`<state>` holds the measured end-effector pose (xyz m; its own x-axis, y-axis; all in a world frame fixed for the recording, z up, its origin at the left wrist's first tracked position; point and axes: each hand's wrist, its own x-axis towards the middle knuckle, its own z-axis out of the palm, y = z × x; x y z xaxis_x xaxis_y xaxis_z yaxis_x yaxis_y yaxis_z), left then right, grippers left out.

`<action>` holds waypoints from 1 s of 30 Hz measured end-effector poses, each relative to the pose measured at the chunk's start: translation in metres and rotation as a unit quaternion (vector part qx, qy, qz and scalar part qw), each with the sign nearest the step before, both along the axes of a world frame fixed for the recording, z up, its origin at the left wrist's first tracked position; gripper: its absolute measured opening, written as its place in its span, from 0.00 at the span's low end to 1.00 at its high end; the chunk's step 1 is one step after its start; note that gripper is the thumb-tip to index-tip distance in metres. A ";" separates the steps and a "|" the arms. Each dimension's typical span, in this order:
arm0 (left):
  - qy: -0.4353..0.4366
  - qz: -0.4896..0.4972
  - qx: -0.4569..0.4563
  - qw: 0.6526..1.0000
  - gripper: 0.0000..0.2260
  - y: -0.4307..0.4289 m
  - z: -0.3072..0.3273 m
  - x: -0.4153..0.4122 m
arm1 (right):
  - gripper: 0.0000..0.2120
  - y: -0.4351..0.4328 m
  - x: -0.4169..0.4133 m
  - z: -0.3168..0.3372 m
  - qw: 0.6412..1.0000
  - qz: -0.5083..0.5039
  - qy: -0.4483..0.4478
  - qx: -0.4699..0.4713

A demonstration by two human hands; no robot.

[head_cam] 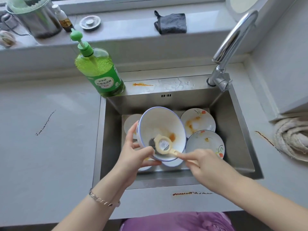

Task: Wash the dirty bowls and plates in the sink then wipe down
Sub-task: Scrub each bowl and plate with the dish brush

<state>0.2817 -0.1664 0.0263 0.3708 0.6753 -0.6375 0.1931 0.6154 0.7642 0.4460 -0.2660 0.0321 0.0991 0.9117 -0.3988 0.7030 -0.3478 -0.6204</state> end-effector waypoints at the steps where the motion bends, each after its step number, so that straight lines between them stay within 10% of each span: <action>1: 0.012 -0.008 0.013 1.000 0.37 -0.002 0.000 0.001 | 0.19 -0.002 -0.007 0.004 1.000 0.008 0.026 0.006; 7: 0.011 -0.025 0.029 0.999 0.36 -0.004 0.007 -0.004 | 0.20 0.004 0.022 -0.014 0.998 -0.010 -0.066 -0.014; 20: 0.022 -0.044 0.034 0.998 0.37 -0.005 0.007 -0.009 | 0.20 -0.001 -0.018 0.004 0.998 0.031 0.044 0.034; 25: 0.011 -0.030 0.018 0.999 0.36 -0.001 0.010 -0.014 | 0.22 0.008 0.012 -0.010 0.996 0.007 -0.089 -0.002; 30: 0.019 -0.051 0.012 0.998 0.35 -0.004 0.006 -0.016 | 0.21 0.009 -0.016 -0.004 0.998 0.018 0.039 0.049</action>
<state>0.2661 -0.1707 0.0320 0.4142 0.6503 -0.6369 0.2821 0.5735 0.7691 0.4300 -0.2571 0.0286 0.0380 0.9490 -0.3129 0.6618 -0.2585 -0.7037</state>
